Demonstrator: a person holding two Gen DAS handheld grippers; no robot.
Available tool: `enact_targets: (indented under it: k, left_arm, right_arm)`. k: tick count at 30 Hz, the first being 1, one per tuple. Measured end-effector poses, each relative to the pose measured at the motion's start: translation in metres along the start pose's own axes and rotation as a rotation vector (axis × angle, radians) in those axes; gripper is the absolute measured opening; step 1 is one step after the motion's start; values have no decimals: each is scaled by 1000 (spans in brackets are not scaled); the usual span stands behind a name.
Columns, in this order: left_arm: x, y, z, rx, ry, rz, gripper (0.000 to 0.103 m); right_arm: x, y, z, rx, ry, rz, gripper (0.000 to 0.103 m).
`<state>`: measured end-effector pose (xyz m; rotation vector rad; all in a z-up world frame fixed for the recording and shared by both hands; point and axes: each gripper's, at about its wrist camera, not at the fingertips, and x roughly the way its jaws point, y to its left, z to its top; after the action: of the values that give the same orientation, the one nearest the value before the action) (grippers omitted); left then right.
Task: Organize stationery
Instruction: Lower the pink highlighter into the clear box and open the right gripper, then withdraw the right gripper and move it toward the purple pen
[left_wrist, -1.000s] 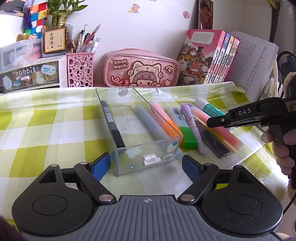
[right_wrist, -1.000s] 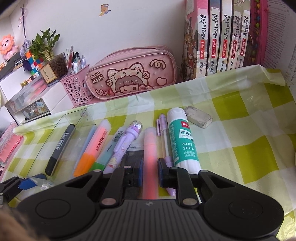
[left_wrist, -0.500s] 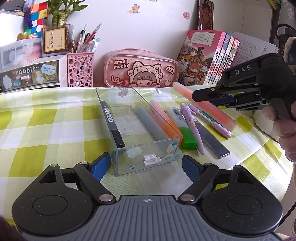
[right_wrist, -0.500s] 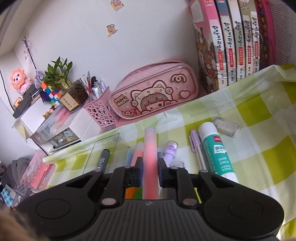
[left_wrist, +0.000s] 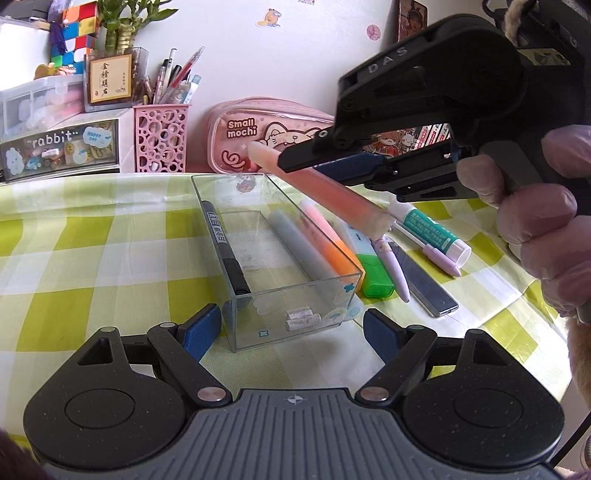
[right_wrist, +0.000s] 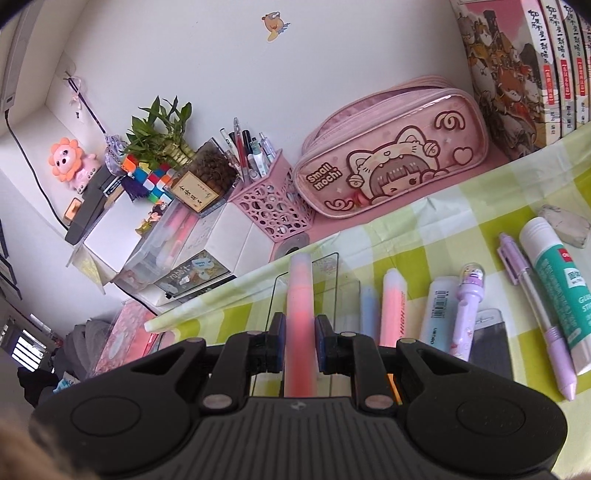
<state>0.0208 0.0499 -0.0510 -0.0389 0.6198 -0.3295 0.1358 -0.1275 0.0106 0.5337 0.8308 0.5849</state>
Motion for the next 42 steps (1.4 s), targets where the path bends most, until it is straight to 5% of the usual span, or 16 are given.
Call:
enact_targets:
  k: [23,42]
  left_arm:
    - [0,-1,-1,-3,-1,-1,82]
    - [1,-4,0,-6,-2,-5,83]
  right_arm:
    - [55,0,2,75,106,-84,40]
    - [20,10,8,24,54,-46,56]
